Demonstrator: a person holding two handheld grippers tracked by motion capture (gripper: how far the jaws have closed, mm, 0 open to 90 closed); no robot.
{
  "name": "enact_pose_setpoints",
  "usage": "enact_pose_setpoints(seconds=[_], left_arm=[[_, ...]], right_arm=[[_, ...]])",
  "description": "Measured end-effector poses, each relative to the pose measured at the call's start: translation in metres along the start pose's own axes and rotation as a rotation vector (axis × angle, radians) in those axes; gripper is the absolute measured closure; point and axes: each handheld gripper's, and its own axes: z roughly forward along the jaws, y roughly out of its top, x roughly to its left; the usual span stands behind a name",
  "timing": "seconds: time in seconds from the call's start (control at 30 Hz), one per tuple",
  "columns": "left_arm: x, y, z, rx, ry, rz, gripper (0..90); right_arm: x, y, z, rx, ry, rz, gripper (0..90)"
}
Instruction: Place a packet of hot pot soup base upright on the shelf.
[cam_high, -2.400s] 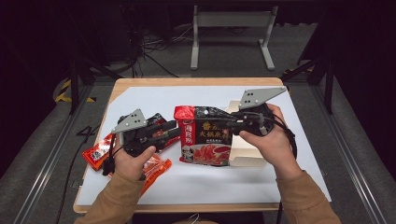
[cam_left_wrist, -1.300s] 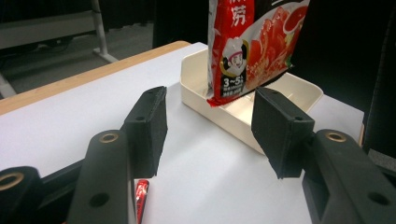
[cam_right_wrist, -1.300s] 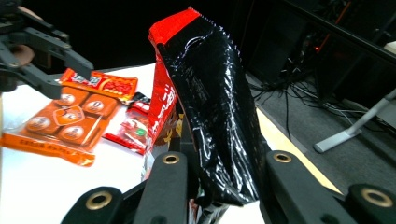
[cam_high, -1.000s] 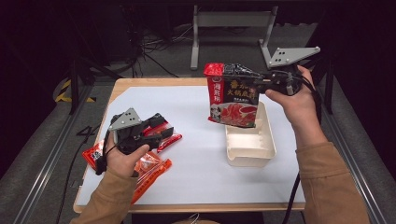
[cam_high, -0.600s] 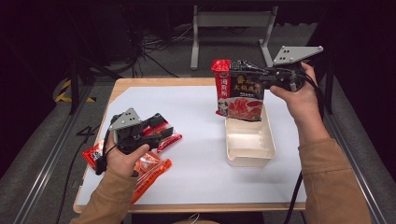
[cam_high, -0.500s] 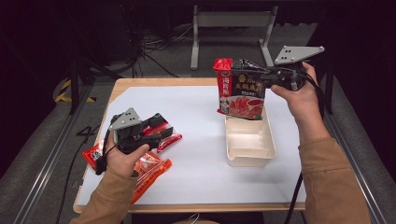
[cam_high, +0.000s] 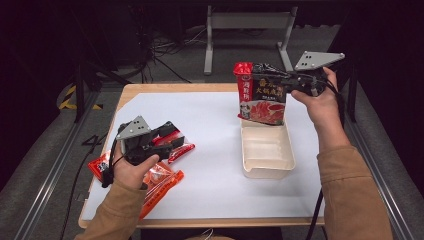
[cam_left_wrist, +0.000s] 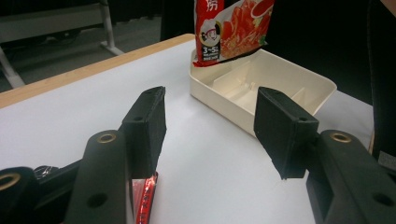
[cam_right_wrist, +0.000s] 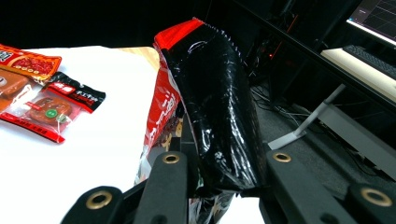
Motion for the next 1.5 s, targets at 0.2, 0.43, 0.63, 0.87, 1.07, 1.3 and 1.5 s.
enact_pose_setpoints(seconds=[0.2,0.43,0.63,0.87,1.07,1.3,1.5], left_arm=[[0.000,-0.001,-0.001,0.001,0.002,-0.003,44.4],[0.002,-0.001,-0.001,-0.004,0.008,-0.011,42.0],[0.002,-0.002,0.000,0.002,0.009,-0.017,40.9],[0.003,-0.002,0.000,-0.003,0.014,-0.012,41.0],[0.003,-0.002,0.000,0.003,0.011,-0.018,41.0],[0.004,-0.002,0.000,0.002,0.016,-0.014,40.9],[0.004,-0.003,0.000,0.004,0.015,-0.017,40.5]], right_arm=[[-0.005,-0.011,0.004,-0.011,-0.003,0.014,76.8],[-0.009,-0.024,0.010,-0.009,-0.003,0.011,76.8],[-0.010,-0.033,0.015,-0.008,0.001,0.018,76.8],[-0.009,-0.039,0.019,-0.012,0.007,0.031,76.6],[-0.006,-0.043,0.023,-0.008,0.015,0.030,76.1],[-0.005,-0.047,0.025,-0.009,0.018,0.038,75.2],[-0.004,-0.053,0.026,0.002,0.030,0.050,73.7]])
